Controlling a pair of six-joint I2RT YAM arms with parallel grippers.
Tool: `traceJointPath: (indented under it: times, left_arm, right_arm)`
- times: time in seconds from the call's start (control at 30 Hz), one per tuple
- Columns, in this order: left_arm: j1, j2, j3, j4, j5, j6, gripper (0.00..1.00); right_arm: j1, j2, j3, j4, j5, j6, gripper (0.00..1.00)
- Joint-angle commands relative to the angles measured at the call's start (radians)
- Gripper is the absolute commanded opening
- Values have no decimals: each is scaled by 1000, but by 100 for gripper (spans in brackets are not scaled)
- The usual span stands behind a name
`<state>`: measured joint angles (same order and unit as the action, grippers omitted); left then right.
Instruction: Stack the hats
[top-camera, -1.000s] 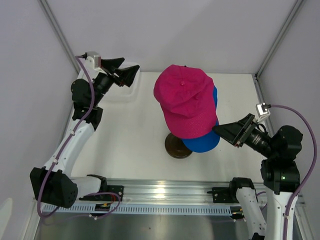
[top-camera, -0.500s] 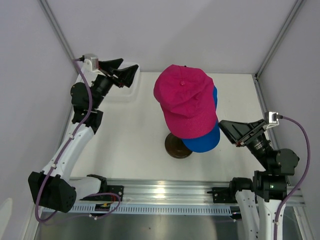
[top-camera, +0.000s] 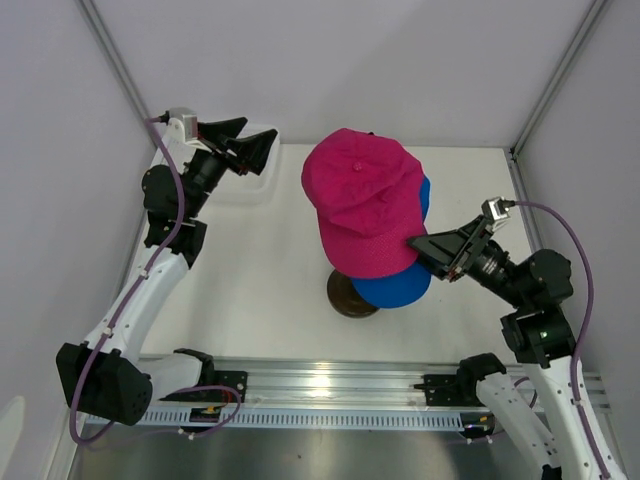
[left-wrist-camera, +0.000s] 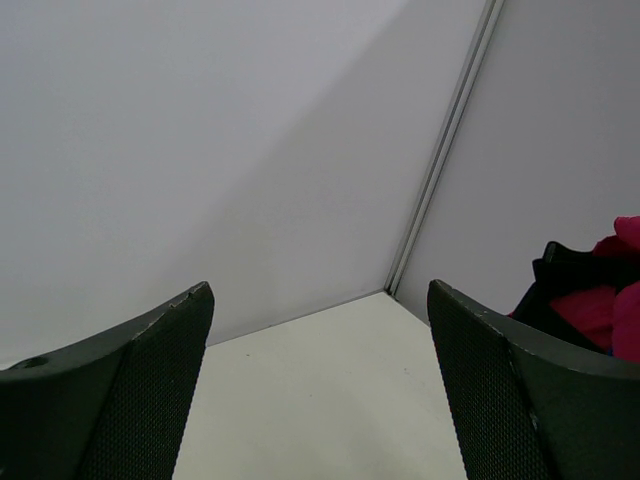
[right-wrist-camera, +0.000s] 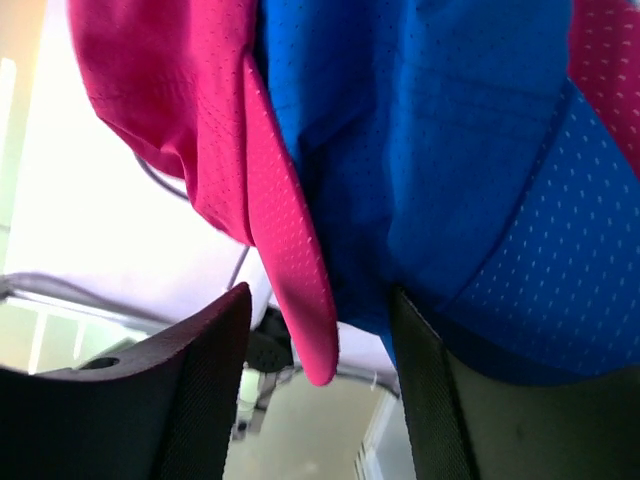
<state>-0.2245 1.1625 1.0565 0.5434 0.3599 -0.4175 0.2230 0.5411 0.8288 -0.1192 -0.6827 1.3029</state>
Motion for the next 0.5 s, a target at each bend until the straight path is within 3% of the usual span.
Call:
traceJointPath:
  times: [0.0,0.1,0.17,0.2,0.3,0.47]
  left_arm:
    - [-7,-18,-3,20,-9,6,90]
    - [-7,-18,-3,20,-12,13,90]
    - [-7,-18,-4,21,-12,14,90]
    - [-7,-18,-1,21,-12,14,90]
    - [-7,-15,-3,24,-9,13,90]
    - [-7,-7,-3,30,7,9,90]
  right_arm:
    - [94,37,50,18,66,-54,58]
    - [157,74,62,32,95,-74,47]
    - [171,82,75,26,121,-88,35]
    - [171,80,79,12,132,-91,18]
    - [173,50,96,-39,184,-105,0]
    - [173,-18,108,-74,258,-90,0]
